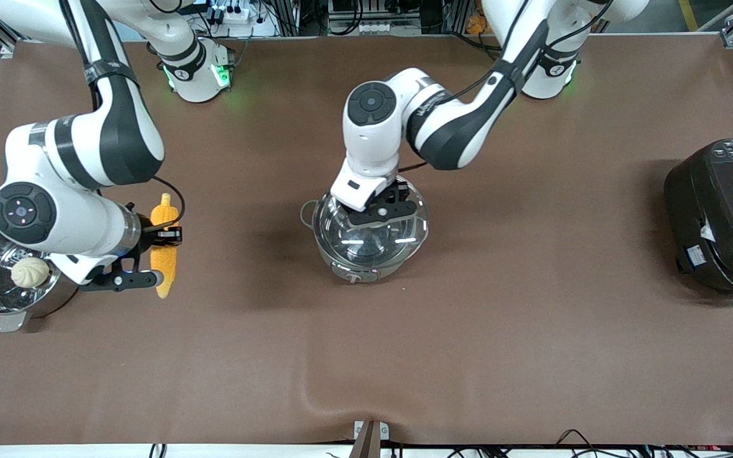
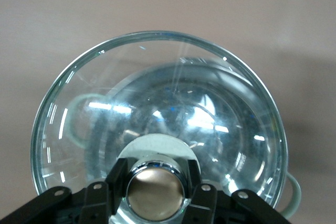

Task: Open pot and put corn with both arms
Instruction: 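Lift the lid aside with the left gripper while the right gripper carries corn, then lower the corn into the pot and open the right gripper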

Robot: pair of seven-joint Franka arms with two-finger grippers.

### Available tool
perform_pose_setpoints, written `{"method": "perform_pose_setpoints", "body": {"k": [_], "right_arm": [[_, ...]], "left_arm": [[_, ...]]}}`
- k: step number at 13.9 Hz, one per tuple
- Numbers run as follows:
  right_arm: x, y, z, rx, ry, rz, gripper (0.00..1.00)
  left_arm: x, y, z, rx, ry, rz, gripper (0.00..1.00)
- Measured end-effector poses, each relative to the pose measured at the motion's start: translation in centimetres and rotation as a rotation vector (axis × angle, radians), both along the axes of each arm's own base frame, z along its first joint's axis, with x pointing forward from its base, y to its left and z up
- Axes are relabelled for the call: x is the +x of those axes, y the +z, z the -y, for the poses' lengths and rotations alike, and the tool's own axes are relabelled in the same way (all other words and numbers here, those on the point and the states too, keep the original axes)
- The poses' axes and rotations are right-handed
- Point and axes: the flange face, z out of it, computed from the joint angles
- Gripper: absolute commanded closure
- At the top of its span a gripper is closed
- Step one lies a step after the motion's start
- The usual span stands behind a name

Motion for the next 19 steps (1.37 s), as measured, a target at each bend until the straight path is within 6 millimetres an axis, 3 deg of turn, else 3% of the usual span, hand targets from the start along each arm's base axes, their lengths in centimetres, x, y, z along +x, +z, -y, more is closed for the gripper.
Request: {"method": "perform_pose_setpoints", "body": {"k": [2,3,5,7,9,11,12,13,16,17,19], "right_arm": [[-0.9,0.4,-3.9,0.010,0.007,0.010,1.00],[-1.7,0.8,-7.0,0.005,-0.012,0.021,1.00],[-4.6,1.7,-15.3,-0.003,-0.041,0.066,1.00],[-8.2,1.5,-23.8,0.014,-0.077,0.131,1.00],[-11.7,-1.0,-31.1,0.037,-0.124,0.180,1.00],[-13.5,-5.5,-35.8,0.058,-0.141,0.213,1.00],[-13.7,-7.9,-36.6,0.046,-0.138,0.211,1.00],[-13.4,-10.0,-36.6,0.029,-0.139,0.203,0.89],[-12.4,-13.1,-35.7,-0.006,-0.153,0.185,0.13],[-12.3,-13.1,-35.7,-0.006,-0.154,0.185,0.00],[-12.1,-12.5,-35.9,0.004,-0.155,0.194,0.00]], "left_arm": [[3.5,1.9,-5.0,-0.003,0.096,-0.017,1.00],[5.3,2.2,-7.8,-0.001,0.143,-0.022,1.00],[8.3,1.9,-12.7,0.006,0.217,-0.033,1.00],[10.1,0.4,-16.2,0.022,0.264,-0.057,1.00],[11.6,-1.5,-19.1,0.035,0.306,-0.082,1.00],[13.0,-3.8,-21.6,0.041,0.323,-0.101,1.00],[13.7,-5.1,-22.8,0.040,0.335,-0.106,1.00],[14.3,-6.4,-23.8,0.038,0.348,-0.110,1.00],[15.7,-9.7,-26.2,0.027,0.368,-0.111,1.00],[16.2,-10.5,-26.8,0.018,0.375,-0.100,1.00],[16.9,-12.0,-27.8,0.004,0.384,-0.075,1.00]]}}
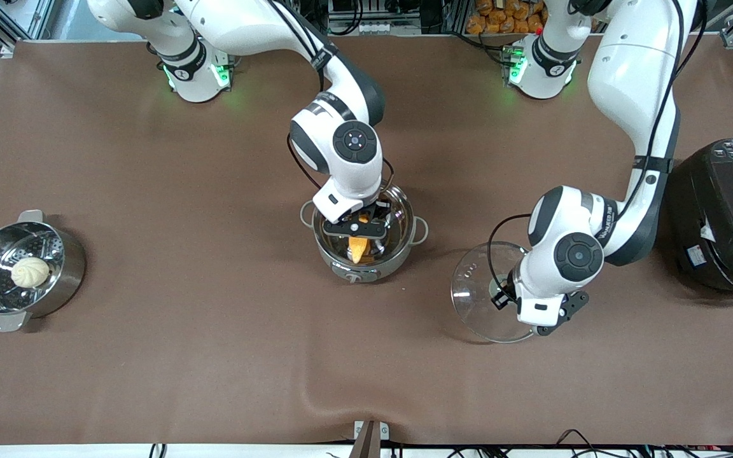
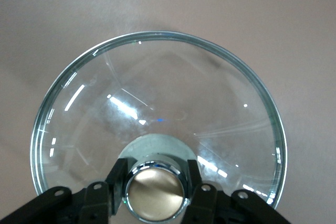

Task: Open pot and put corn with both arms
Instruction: 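Lower the corn into the pot and open the right gripper, then set the lid on the table with the left gripper while the right gripper withdraws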

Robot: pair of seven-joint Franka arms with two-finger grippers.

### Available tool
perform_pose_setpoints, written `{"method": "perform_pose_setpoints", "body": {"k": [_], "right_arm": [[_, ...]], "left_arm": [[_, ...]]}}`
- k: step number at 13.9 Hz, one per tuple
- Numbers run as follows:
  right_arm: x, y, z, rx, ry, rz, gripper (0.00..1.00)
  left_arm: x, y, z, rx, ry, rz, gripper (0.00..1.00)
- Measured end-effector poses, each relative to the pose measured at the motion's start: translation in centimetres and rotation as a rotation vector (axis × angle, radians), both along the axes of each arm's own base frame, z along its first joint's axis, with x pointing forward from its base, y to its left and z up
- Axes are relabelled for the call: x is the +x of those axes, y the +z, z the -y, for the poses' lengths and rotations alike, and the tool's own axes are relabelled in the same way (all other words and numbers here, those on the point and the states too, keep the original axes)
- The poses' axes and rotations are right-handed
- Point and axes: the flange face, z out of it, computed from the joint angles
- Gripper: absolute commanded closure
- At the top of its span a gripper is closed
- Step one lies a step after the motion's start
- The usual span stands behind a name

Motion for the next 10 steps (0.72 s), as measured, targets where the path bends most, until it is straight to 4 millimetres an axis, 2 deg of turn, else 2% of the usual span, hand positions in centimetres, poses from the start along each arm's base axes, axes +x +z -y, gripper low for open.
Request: {"method": "perform_pose_setpoints", "body": {"k": [2,3,4,6,7,8,9,10], "right_arm": [[1.1,1.7,0.7,0.011,-0.015,0.017,0.00],[2.1,3.2,2.2,0.006,-0.030,0.012,0.00],[3.2,5.1,4.2,-0.007,-0.042,-0.004,0.00],[5.5,10.1,9.4,-0.012,-0.072,-0.018,0.00],[6.7,13.1,12.7,-0.003,-0.090,-0.013,0.00],[7.5,16.0,16.0,0.003,-0.118,-0.010,0.00],[8.1,18.6,19.3,0.012,-0.152,0.000,0.00],[8.9,20.8,22.6,0.026,-0.193,0.018,0.00]], "left_arm": [[0.4,-1.2,-1.1,0.009,0.003,0.019,1.00],[0.5,-1.6,-1.6,0.009,0.005,0.027,1.00],[0.4,-2.2,-1.9,0.008,0.006,0.028,1.00],[-0.3,-3.7,-2.0,0.009,0.002,0.020,1.00],[-0.7,-4.7,-1.9,0.007,-0.001,0.021,0.80],[-1.1,-5.5,-1.9,0.003,-0.004,0.024,0.18],[-1.3,-5.9,-2.0,0.000,-0.004,0.028,0.00],[-1.2,-5.8,-2.2,-0.002,0.000,0.034,0.00]]}}
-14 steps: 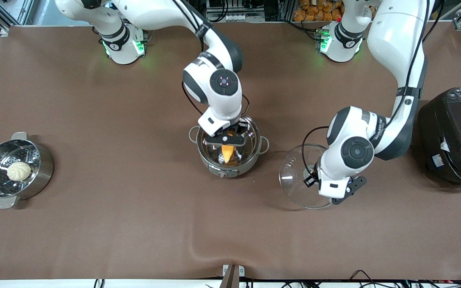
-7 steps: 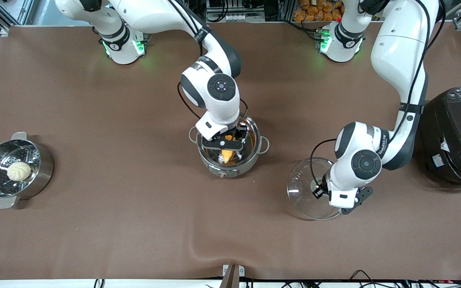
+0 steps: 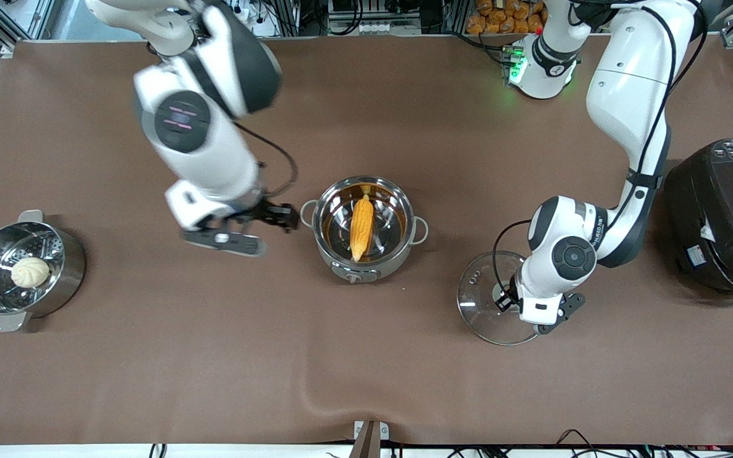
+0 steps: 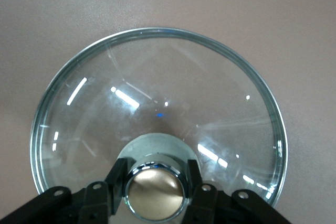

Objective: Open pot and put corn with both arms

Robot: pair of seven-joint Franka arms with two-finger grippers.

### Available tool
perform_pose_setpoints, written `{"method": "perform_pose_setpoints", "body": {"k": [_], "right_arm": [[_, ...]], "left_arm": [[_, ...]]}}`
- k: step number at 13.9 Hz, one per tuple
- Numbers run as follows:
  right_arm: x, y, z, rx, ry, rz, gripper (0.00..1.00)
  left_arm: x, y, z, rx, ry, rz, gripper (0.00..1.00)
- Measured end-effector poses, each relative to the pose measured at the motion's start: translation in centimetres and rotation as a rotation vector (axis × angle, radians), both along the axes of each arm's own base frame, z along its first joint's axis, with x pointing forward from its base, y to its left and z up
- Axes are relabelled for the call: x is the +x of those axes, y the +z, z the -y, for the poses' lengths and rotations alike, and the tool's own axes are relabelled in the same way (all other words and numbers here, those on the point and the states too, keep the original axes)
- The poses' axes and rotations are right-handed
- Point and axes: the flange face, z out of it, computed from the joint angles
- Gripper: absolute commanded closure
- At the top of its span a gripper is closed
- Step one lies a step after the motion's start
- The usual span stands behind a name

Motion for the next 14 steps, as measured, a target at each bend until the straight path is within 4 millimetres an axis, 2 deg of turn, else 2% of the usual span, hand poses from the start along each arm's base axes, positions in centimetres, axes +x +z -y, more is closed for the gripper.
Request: {"method": "perform_pose_setpoints", "body": {"k": [2,4,6,8,9,10,11,14], "right_arm": [[1.4,2.6,6.3,0.016,-0.021,0.025,0.00],[2.0,3.5,12.5,0.010,0.055,0.015,0.00],[2.1,3.2,19.2,0.008,0.156,-0.008,0.00],[1.3,2.6,26.2,0.014,0.193,-0.030,0.00],[0.7,2.6,28.9,0.012,0.194,-0.037,0.00],[-0.1,2.8,30.4,-0.003,0.197,-0.041,0.00],[-0.8,3.2,30.9,-0.024,0.203,-0.041,0.00],[-2.9,5.9,30.3,-0.055,0.258,-0.011,0.00]], "left_arm": [[0.3,1.1,-0.3,-0.004,0.005,0.018,0.00],[0.6,3.6,-0.5,-0.005,0.006,0.042,0.00],[0.3,7.9,-1.5,0.015,-0.051,0.030,0.00],[-0.5,13.4,-3.3,0.042,-0.156,0.004,0.00],[-1.2,16.3,-4.1,0.053,-0.199,-0.006,0.00],[-2.0,19.2,-4.7,0.063,-0.228,-0.010,0.00],[-2.9,22.0,-5.1,0.070,-0.247,-0.012,0.00],[-5.8,29.3,-6.5,0.087,-0.325,-0.002,0.00]]}}
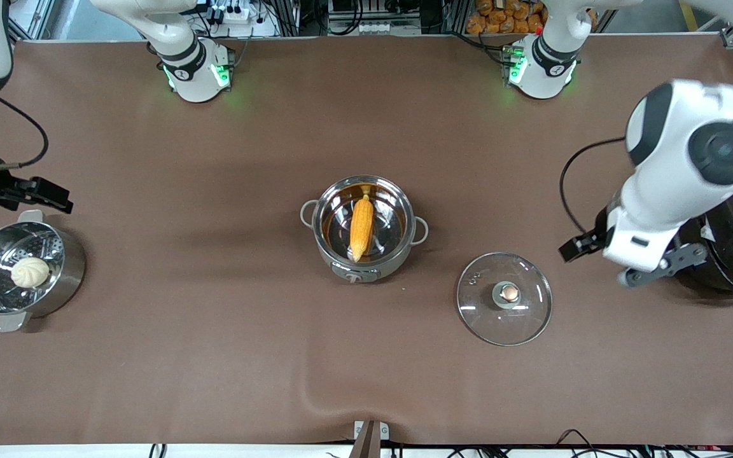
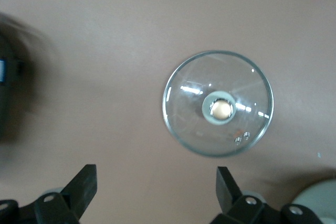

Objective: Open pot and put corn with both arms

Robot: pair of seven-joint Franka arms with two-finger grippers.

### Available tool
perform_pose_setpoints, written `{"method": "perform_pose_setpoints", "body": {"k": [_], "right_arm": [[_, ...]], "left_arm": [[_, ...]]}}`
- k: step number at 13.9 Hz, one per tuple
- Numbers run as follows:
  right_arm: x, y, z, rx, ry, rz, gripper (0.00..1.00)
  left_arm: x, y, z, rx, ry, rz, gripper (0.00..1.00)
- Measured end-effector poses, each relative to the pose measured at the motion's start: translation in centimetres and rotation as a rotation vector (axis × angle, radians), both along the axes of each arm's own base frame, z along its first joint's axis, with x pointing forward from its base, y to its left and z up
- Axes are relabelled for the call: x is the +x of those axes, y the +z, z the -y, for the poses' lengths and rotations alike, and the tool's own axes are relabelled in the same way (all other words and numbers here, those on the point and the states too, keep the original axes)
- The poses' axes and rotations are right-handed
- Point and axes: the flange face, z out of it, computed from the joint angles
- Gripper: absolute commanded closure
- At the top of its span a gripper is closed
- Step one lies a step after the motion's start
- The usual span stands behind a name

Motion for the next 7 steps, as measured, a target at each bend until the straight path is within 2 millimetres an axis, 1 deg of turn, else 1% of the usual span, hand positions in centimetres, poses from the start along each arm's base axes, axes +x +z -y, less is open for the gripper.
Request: {"method": "perform_pose_setpoints", "body": {"k": [1,3,5,7], "right_arm": [[-0.6,0.8,0.2,-0.005,0.018,0.008,0.00],[-1.2,1.4,1.1,-0.006,0.028,0.012,0.00],[-1.3,1.0,1.7,-0.003,0.050,0.003,0.00],[-1.4,1.0,1.6,-0.002,0.058,0.002,0.00]], "left_arm": [[-0.9,2.1,-0.6,0.003,-0.030,0.008,0.00],[-2.6,5.6,-2.1,-0.007,-0.110,0.011,0.00],[-4.0,8.2,-4.1,-0.025,-0.197,0.005,0.00],[-5.2,10.2,-5.4,-0.037,-0.281,-0.007,0.00]]}}
